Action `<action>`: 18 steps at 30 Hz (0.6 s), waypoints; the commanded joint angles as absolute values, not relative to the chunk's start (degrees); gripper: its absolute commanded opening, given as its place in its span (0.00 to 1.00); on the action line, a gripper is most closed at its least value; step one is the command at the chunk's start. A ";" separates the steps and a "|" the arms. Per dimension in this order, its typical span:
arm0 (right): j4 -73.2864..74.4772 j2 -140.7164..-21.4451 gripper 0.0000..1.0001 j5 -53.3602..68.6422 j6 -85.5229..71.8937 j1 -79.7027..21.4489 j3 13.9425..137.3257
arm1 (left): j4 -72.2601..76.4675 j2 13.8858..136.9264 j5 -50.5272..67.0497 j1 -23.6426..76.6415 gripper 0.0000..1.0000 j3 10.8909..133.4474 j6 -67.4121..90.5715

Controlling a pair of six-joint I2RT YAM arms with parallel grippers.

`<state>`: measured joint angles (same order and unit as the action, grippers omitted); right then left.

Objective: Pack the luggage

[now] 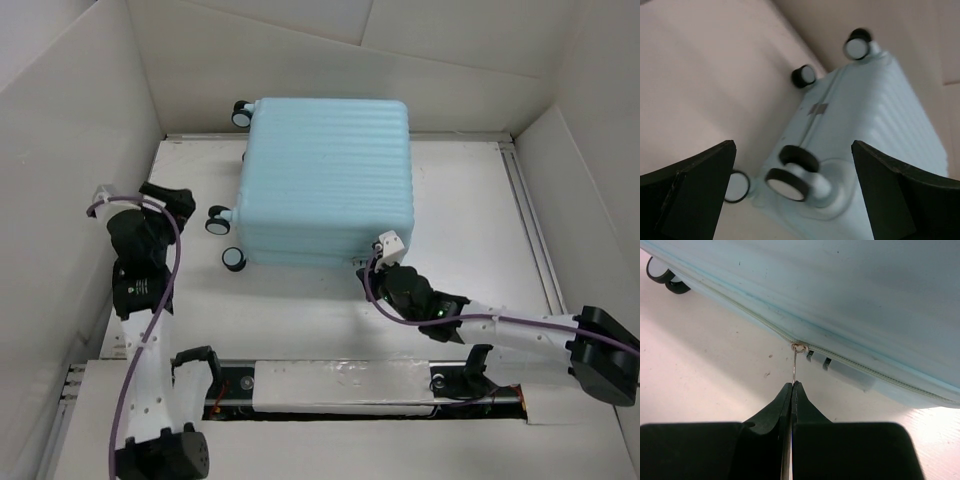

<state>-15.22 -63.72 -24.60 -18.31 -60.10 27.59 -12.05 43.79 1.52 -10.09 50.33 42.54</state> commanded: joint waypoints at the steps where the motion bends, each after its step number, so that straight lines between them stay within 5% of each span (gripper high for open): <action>1: -15.56 -61.18 0.00 -17.14 -18.46 -62.58 29.36 | -9.68 46.41 16.87 -15.99 1.00 43.17 39.55; 18: -17.84 -65.39 0.00 -16.61 -18.46 -62.58 28.30 | 7.65 58.17 32.96 -14.07 1.00 40.43 41.93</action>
<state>-15.68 -64.86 -23.68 -18.13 -60.10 27.59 2.28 56.36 29.39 -15.14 40.10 41.89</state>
